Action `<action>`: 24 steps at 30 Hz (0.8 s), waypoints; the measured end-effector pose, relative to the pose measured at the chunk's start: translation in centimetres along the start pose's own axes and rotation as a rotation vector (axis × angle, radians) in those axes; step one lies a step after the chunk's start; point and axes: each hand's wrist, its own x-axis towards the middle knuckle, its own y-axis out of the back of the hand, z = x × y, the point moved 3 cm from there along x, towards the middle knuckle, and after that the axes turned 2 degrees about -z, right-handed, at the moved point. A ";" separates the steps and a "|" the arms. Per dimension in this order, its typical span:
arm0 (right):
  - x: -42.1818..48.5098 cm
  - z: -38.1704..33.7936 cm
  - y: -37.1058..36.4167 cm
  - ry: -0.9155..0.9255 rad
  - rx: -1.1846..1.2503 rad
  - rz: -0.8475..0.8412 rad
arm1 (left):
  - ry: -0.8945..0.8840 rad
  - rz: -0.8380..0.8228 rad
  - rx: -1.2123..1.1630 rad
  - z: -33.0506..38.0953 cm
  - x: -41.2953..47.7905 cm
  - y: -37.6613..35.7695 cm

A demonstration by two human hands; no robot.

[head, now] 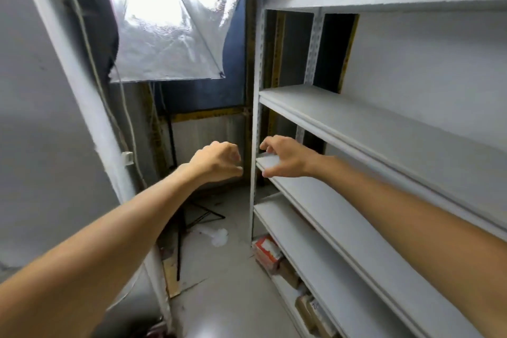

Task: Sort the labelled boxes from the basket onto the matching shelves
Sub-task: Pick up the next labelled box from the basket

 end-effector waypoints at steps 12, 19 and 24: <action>0.7 -23.7 -12.7 0.729 -0.081 -0.321 | 0.712 0.158 -0.088 -14.9 -27.8 -1.0; -9.1 -37.5 -20.9 1.129 -0.134 -0.505 | 1.055 0.218 -0.155 -17.4 -47.4 -4.3; -15.5 -45.8 -24.1 1.310 -0.077 -0.615 | 1.235 0.213 -0.118 -17.8 -57.7 -4.8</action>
